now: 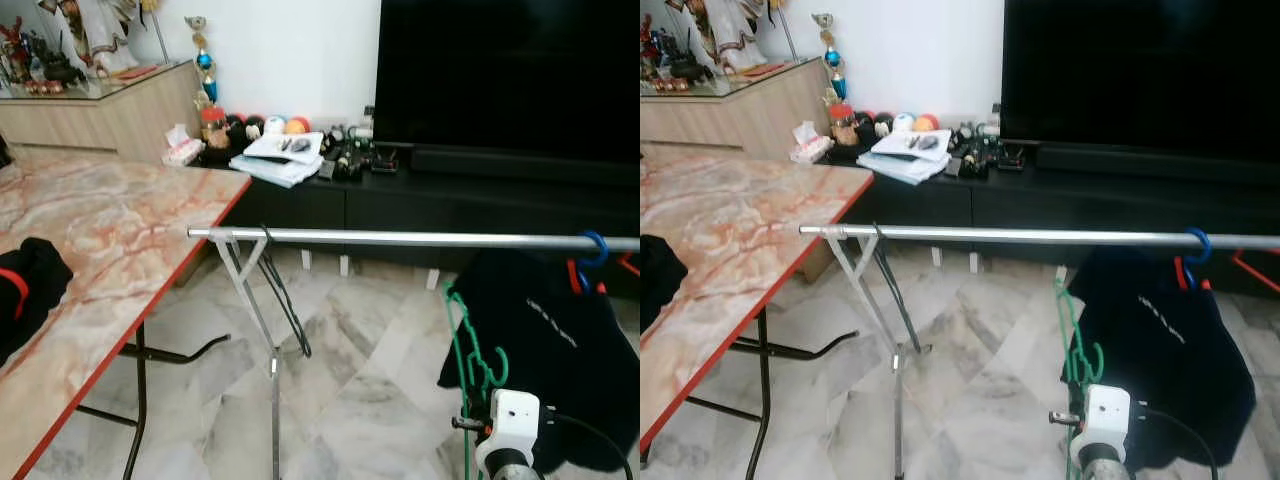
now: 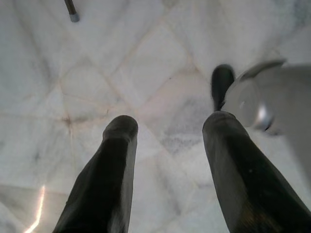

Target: Hang hanger

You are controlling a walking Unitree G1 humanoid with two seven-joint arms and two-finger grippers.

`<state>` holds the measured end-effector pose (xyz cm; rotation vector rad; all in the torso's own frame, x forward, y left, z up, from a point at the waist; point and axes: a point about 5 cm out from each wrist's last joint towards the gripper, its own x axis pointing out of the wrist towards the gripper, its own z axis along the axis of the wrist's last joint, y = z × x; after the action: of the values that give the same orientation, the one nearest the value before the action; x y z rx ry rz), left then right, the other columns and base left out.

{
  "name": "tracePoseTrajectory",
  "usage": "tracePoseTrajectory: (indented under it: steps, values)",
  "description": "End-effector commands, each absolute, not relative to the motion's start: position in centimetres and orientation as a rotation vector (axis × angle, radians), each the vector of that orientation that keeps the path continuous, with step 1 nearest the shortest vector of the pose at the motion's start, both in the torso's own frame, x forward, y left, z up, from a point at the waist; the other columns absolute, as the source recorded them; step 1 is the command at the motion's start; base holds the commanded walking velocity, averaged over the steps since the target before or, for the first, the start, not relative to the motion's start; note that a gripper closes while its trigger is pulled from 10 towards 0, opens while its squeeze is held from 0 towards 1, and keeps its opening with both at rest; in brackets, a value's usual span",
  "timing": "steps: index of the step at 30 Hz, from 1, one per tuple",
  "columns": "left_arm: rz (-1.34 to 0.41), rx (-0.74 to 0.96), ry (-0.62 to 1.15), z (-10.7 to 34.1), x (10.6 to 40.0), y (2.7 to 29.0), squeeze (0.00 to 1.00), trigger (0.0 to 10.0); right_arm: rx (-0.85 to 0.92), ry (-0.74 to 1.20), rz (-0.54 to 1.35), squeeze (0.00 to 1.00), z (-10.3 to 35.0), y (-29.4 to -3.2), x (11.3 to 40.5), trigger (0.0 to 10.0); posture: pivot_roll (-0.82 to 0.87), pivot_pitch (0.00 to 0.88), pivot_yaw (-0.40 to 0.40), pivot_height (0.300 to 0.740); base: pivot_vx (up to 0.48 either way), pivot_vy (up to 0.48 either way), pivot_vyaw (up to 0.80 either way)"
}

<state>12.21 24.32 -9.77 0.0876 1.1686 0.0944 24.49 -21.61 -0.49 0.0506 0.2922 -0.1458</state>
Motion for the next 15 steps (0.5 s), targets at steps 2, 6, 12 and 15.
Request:
tracePoseTrajectory:
  steps: [2,6,12,15]
  values:
    - [0.095,0.114,1.190,-9.7,11.7,25.0,0.00,10.0,0.062,0.281,-0.192,0.00,-0.3,-21.7,24.8,10.0,-0.07,0.000,0.055,0.740,0.296,0.000,0.00]
    - [0.082,0.125,1.190,-9.7,11.9,25.0,0.00,10.0,0.064,0.292,-0.227,0.00,-0.1,-22.2,25.4,10.0,-0.07,0.000,0.054,0.740,0.296,0.000,0.00]
    - [0.071,0.140,1.189,-9.7,11.9,25.1,0.00,10.0,0.116,0.287,-0.258,0.00,0.1,-22.0,26.1,10.0,-0.07,0.000,0.055,0.740,0.292,0.000,0.00]
    - [0.056,0.164,1.192,-9.6,11.9,25.2,0.00,10.0,0.098,0.264,-0.239,0.00,0.7,-21.6,26.7,10.0,-0.07,0.000,0.057,0.740,0.175,0.000,0.00]
